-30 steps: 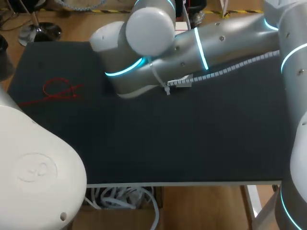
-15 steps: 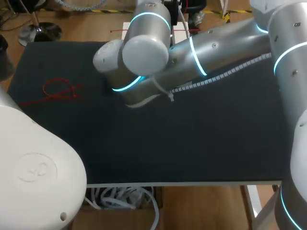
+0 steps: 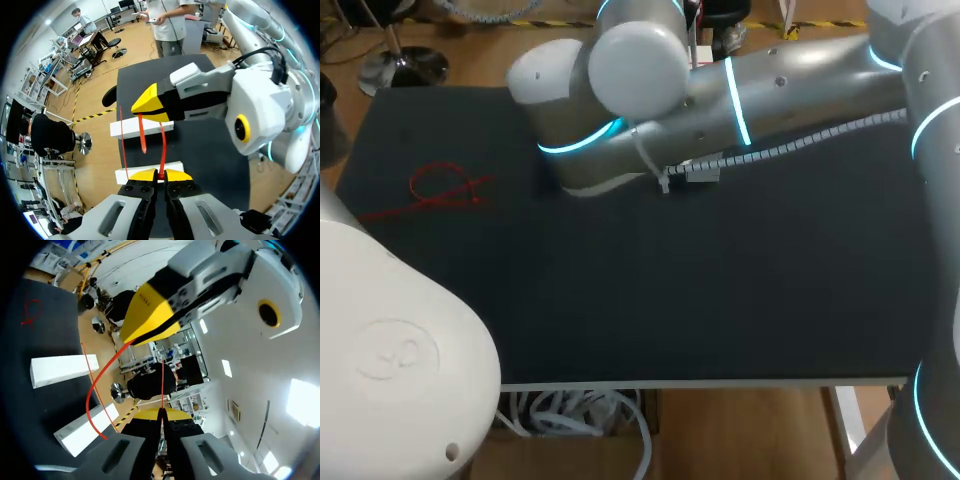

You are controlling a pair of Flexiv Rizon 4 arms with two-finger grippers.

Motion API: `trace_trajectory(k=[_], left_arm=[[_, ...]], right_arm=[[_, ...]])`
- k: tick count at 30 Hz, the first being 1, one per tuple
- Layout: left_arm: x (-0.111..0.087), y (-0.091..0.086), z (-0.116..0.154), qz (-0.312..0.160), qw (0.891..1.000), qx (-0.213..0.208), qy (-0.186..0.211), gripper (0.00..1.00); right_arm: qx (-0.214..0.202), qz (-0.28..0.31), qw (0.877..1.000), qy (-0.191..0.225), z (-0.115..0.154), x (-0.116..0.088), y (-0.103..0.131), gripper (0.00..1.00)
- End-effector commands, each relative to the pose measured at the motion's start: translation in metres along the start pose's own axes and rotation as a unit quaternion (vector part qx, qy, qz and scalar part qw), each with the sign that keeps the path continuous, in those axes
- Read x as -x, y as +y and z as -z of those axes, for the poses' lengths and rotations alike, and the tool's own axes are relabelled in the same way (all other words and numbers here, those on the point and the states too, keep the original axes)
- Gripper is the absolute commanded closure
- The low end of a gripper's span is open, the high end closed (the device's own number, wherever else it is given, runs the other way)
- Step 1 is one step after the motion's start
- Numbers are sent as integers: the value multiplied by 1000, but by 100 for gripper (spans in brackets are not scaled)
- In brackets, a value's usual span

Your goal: Grab the tape and strap the tape.

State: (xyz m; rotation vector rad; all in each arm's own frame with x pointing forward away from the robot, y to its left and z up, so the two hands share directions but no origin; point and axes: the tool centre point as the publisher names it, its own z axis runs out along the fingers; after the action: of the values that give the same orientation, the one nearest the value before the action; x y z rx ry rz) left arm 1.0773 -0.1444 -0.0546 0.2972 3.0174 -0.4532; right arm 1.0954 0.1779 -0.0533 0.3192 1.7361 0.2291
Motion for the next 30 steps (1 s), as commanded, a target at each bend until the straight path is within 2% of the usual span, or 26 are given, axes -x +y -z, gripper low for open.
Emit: trace_trajectory(k=[1, 30], left_arm=[[0, -1, 1, 1, 1000, 2, 1, 100], [0, -1, 1, 1, 1000, 2, 1, 100]], right_arm=[[15, 2, 999, 36, 7, 4, -7, 100], [4, 41, 998, 37, 5, -1, 7, 100]])
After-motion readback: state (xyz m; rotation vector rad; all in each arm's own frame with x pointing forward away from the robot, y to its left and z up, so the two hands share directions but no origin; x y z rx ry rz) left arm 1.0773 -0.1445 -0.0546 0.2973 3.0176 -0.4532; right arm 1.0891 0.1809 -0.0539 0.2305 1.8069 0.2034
